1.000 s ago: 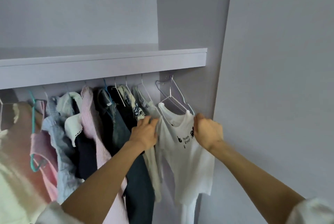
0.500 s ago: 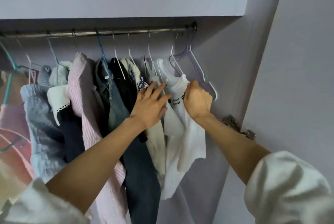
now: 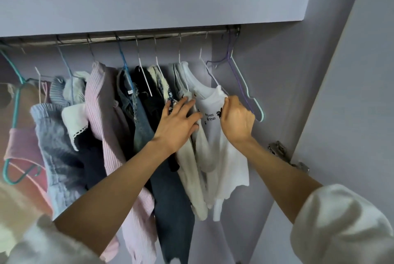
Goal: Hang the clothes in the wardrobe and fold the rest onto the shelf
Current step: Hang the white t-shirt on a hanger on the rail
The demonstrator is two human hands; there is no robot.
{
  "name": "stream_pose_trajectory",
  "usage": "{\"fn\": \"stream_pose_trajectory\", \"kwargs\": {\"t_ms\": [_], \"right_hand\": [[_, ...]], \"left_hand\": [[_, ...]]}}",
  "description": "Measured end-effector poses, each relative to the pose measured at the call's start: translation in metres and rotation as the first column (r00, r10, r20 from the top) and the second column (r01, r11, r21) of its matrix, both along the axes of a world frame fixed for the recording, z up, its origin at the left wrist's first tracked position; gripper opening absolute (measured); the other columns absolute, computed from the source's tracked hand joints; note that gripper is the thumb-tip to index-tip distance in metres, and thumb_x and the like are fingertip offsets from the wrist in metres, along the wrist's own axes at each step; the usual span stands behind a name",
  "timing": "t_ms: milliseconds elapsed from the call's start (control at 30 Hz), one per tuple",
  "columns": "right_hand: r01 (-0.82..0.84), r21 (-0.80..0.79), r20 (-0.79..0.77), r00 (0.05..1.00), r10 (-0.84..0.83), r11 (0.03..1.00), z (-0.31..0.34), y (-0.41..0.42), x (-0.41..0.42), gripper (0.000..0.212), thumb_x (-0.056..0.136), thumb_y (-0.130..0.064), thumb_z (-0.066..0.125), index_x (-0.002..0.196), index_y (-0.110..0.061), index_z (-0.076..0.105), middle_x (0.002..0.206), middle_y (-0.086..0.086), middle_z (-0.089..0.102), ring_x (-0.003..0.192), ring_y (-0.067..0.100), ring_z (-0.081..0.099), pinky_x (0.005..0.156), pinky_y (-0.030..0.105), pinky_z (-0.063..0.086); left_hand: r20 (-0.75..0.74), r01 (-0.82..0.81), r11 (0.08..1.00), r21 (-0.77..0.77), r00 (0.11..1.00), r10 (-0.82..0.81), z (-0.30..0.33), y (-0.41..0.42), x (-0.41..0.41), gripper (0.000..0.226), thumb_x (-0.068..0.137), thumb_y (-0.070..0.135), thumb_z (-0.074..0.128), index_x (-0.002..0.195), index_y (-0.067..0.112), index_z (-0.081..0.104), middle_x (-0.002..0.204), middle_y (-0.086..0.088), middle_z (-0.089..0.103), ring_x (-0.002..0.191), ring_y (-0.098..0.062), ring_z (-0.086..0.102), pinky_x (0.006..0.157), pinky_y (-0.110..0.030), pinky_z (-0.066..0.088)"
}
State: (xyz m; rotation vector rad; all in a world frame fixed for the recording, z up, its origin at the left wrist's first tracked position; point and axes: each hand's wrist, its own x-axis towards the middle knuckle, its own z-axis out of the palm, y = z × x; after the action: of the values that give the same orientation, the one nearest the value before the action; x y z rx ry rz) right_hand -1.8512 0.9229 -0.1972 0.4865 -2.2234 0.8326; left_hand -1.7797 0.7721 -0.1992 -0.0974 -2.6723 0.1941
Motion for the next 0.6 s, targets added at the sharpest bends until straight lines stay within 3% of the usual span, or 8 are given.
{"fn": "stream_pose_trajectory", "kwargs": {"t_ms": [200,300,400,500,600], "right_hand": [[-0.022,0.201,0.210,0.978,-0.021,0.979,0.022,-0.013,-0.010,0.020,0.098,-0.011,0.037,0.109,0.001,0.048,0.092,0.019,0.067,0.085,0.039,0.065,0.059,0.033,0.033],[-0.040,0.161,0.235,0.972,0.001,0.986,0.020,-0.005,0.000,0.026,0.100,-0.018,0.034,0.113,-0.001,0.050,0.102,0.017,0.064,0.091,0.040,0.062,0.063,0.035,0.037],[-0.090,0.097,0.273,0.960,0.060,0.991,0.016,0.009,0.021,0.030,0.099,-0.014,0.036,0.123,-0.003,0.049,0.118,0.017,0.052,0.104,0.038,0.054,0.078,0.042,0.043],[-0.124,0.006,0.269,0.956,0.118,0.992,0.007,0.024,0.058,0.042,0.091,-0.004,0.043,0.133,-0.005,0.045,0.126,0.018,0.044,0.116,0.036,0.043,0.095,0.043,0.037],[-0.180,-0.007,0.299,0.938,0.174,0.984,-0.007,0.032,0.104,0.043,0.089,-0.002,0.046,0.132,-0.003,0.047,0.127,0.018,0.046,0.117,0.035,0.042,0.099,0.044,0.036]], "left_hand": [[0.012,-0.013,0.998,0.059,1.000,0.012,0.003,0.005,0.005,0.037,0.099,0.032,0.041,0.136,0.028,0.045,0.156,-0.002,0.020,0.146,-0.019,0.008,0.116,-0.049,0.006],[0.047,-0.047,0.996,0.072,0.998,0.044,0.004,0.009,0.015,0.043,0.099,0.032,0.039,0.142,0.030,0.035,0.158,0.002,0.013,0.146,-0.018,0.005,0.116,-0.047,0.006],[0.095,-0.074,0.989,0.126,0.994,0.062,0.006,0.011,0.034,0.052,0.098,0.027,0.040,0.147,0.032,0.024,0.158,0.001,0.005,0.146,-0.020,0.001,0.115,-0.050,0.007],[0.116,-0.107,0.971,0.214,0.990,0.084,0.003,0.017,0.066,0.058,0.097,0.024,0.041,0.148,0.033,0.017,0.158,0.000,0.003,0.145,-0.020,-0.002,0.115,-0.050,0.007],[0.131,-0.152,0.938,0.311,0.985,0.116,-0.008,0.021,0.108,0.057,0.097,0.025,0.043,0.148,0.032,0.020,0.158,0.000,0.009,0.146,-0.021,0.001,0.116,-0.047,0.009]]}}
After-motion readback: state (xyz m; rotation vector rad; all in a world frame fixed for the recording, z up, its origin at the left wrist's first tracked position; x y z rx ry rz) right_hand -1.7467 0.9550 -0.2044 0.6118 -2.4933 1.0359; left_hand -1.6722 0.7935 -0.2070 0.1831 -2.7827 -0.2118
